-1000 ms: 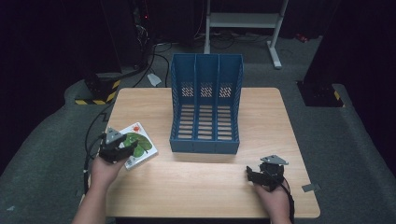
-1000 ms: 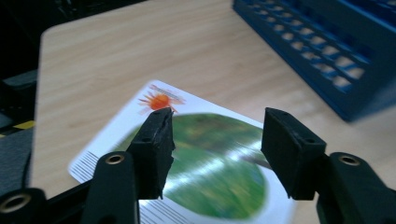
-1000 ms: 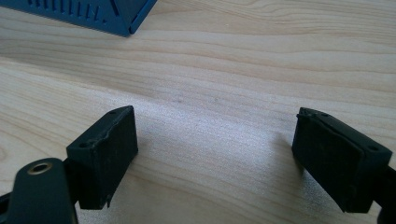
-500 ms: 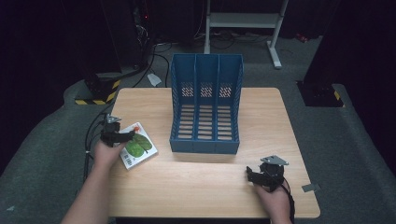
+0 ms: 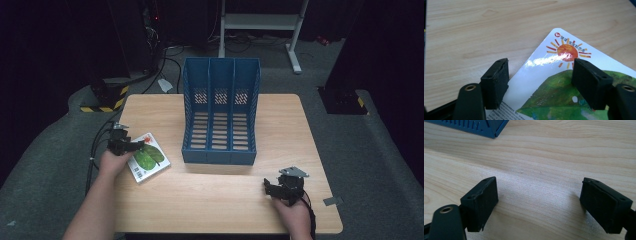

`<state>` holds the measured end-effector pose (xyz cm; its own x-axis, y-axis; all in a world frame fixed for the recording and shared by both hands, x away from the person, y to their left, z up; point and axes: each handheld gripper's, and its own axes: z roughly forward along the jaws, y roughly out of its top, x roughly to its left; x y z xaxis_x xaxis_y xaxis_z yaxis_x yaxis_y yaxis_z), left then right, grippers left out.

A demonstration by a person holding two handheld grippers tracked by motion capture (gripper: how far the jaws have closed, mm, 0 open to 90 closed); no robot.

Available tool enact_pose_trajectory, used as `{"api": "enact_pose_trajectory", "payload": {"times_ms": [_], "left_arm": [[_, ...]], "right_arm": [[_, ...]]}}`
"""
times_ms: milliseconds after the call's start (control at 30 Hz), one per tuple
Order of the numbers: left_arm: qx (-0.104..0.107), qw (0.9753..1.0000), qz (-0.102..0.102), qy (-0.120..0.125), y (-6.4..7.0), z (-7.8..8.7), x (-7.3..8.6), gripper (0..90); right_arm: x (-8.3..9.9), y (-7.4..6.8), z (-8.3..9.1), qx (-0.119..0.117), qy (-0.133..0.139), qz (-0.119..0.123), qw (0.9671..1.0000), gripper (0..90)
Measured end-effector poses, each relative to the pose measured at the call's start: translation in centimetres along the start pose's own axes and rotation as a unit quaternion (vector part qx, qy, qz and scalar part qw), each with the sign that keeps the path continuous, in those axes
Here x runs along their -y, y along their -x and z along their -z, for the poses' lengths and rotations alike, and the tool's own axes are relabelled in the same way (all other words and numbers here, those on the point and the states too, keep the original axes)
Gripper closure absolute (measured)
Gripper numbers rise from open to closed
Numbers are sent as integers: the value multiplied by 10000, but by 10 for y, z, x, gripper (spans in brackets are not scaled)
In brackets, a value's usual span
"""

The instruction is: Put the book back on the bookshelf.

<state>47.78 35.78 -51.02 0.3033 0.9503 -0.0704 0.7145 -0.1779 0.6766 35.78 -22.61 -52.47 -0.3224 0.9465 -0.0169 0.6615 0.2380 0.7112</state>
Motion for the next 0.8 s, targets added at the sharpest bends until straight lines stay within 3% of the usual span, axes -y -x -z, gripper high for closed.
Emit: {"api": "enact_pose_trajectory", "payload": {"times_ms": [267, 300, 433, 533, 733, 800], "left_arm": [[181, 9998, -105, 47, 22, 18, 23, 350], [246, 9995, -219, 28, 30, 24, 29, 352], [339, 9988, -344, 15, 43, 32, 39, 360], [531, 9979, -355, 51, 59, 41, 53, 364], [434, 9977, -521, 30, 81, 54, 67, 362], [421, 9979, -492, 35, 87, 58, 71, 364]], "right_arm": [[0, 0, 0, 2, -2, -10, 10000, 149], [0, 0, 0, 3, 0, -2, 10000, 149], [0, 0, 0, 2, -2, -10, 10000, 149], [0, 0, 0, -3, 3, -3, 10000, 149], [0, 0, 0, -14, -6, -2, 10000, 149], [-1, 0, 0, -19, -9, -13, 10000, 149]]}}
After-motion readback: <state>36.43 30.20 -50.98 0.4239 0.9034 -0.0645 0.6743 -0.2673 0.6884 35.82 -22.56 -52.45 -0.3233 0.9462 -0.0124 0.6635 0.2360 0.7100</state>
